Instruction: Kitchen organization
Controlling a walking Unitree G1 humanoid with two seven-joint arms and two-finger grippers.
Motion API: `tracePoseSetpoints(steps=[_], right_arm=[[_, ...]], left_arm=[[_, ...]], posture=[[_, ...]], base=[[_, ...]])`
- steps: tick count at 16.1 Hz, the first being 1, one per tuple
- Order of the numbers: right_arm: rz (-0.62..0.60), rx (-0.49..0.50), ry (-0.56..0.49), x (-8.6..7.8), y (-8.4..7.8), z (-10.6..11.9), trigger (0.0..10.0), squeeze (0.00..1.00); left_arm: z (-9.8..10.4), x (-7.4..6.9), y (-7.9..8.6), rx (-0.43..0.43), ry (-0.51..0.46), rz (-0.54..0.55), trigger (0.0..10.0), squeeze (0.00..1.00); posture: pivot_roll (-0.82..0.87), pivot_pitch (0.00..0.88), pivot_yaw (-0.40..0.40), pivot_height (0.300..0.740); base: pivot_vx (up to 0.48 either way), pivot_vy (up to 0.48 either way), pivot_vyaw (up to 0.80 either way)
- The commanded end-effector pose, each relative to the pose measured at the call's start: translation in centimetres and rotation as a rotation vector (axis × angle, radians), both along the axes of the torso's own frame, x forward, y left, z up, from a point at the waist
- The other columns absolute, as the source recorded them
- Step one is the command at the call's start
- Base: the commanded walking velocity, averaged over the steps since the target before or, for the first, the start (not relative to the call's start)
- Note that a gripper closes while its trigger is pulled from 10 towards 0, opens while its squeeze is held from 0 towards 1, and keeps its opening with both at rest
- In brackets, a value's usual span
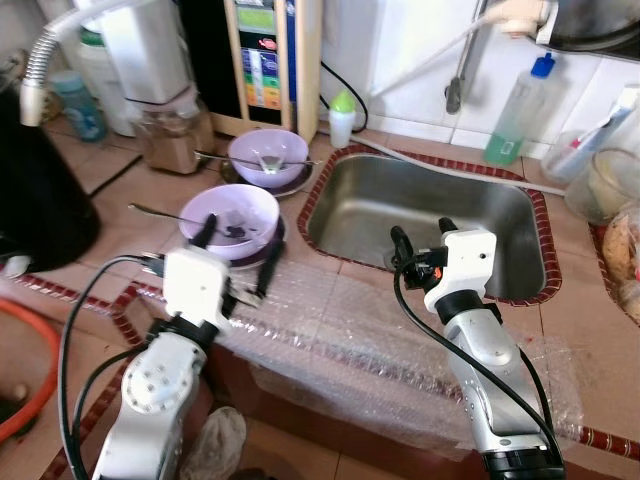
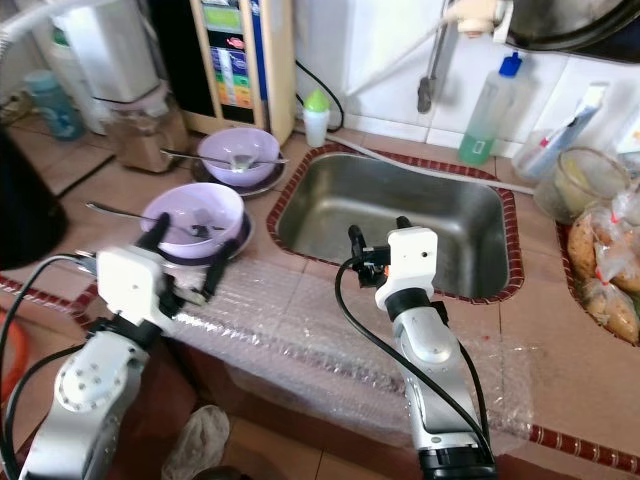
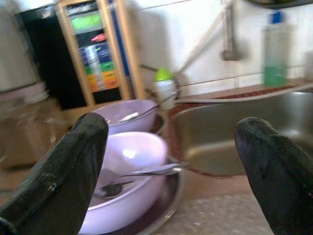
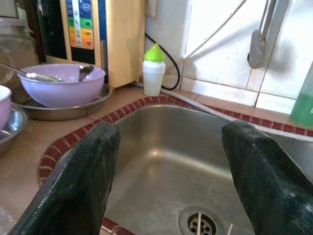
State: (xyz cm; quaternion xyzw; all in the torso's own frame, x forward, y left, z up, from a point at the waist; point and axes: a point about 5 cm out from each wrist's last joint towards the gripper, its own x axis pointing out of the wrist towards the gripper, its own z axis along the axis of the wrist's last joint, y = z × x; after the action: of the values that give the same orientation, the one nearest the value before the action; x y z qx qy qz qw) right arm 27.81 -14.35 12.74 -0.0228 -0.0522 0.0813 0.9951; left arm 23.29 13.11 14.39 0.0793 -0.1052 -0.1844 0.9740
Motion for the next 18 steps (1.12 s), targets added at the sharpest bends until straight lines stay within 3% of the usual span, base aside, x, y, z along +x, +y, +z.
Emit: tracePoseSetpoints(steps=[1, 3, 6, 8, 10, 11, 12, 13, 14, 15, 18], right_arm=[[0.002, -0.004, -0.01, 0.2, 0.0, 0.3, 10.0, 0.0], [0.026, 0.011, -0.006, 0.2, 0.3, 0.3, 10.0, 0.0], [0.229, 0.086, 0.031, -0.5, 2.3, 0.5, 10.0, 0.0], [0.269, 0.089, 0.036, -0.7, 2.6, 0.5, 10.0, 0.0], [0.282, 0.081, 0.033, -0.7, 2.5, 0.7, 10.0, 0.0], [0.289, 0.083, 0.034, -0.8, 2.5, 0.7, 10.0, 0.0], [0.329, 0.098, 0.05, -1.0, 2.9, 0.9, 10.0, 0.0], [0.342, 0.101, 0.055, -1.0, 3.0, 0.9, 10.0, 0.0], [0.489, 0.121, 0.1, -1.9, 4.3, 1.0, 10.0, 0.0], [0.545, 0.123, 0.11, -2.3, 4.7, 1.1, 10.0, 0.0], [0.605, 0.119, 0.133, -2.7, 4.9, 0.9, 10.0, 0.0]], left_arm=[[-0.4, 0.0, -0.2, 0.036, 0.001, -0.02, 10.0, 0.0], [-0.5, 0.1, -0.2, 0.097, -0.021, -0.035, 10.0, 0.0], [-1.4, 1.1, 0.1, 0.138, -0.018, -0.039, 10.0, 0.0], [-1.7, 1.6, 0.1, 0.159, -0.026, -0.043, 10.0, 0.0], [-2.0, 2.3, -0.1, 0.166, -0.032, -0.047, 6.7, 0.0], [-2.2, 2.6, -0.1, 0.167, -0.032, -0.047, 4.1, 0.0], [-2.5, 2.8, -0.3, 0.174, -0.034, -0.056, 2.2, 0.0], [-2.5, 2.9, -0.4, 0.175, -0.034, -0.058, 2.0, 0.0], [-2.8, 3.1, -0.5, 0.189, -0.037, -0.062, 1.6, 0.0], [-2.9, 3.3, -0.6, 0.192, -0.038, -0.063, 0.0, 0.0], [-3.1, 3.6, -0.5, 0.195, -0.04, -0.06, 0.0, 0.0]], posture=[[0.03, 0.0, 0.003, 0.74], [0.03, 0.0, 0.002, 0.74], [0.02, 0.0, 0.006, 0.74], [0.01, 0.0, 0.012, 0.74], [0.01, 0.0, 0.013, 0.74], [0.0, 0.0, 0.015, 0.74], [0.0, 0.0, 0.014, 0.74], [0.0, 0.0, 0.015, 0.74], [0.0, 0.0, 0.015, 0.74], [-0.01, 0.0, 0.017, 0.74], [-0.01, 0.0, 0.017, 0.74]], base=[[0.0, 0.0, 0.0], [0.0, 0.0, 0.0], [0.0, 0.0, 0.0], [0.0, 0.0, 0.0], [0.0, 0.0, 0.0], [0.0, 0.0, 0.0], [0.0, 0.0, 0.0], [0.0, 0.0, 0.0], [0.0, 0.0, 0.0], [0.0, 0.0, 0.0], [0.0, 0.0, 0.0]])
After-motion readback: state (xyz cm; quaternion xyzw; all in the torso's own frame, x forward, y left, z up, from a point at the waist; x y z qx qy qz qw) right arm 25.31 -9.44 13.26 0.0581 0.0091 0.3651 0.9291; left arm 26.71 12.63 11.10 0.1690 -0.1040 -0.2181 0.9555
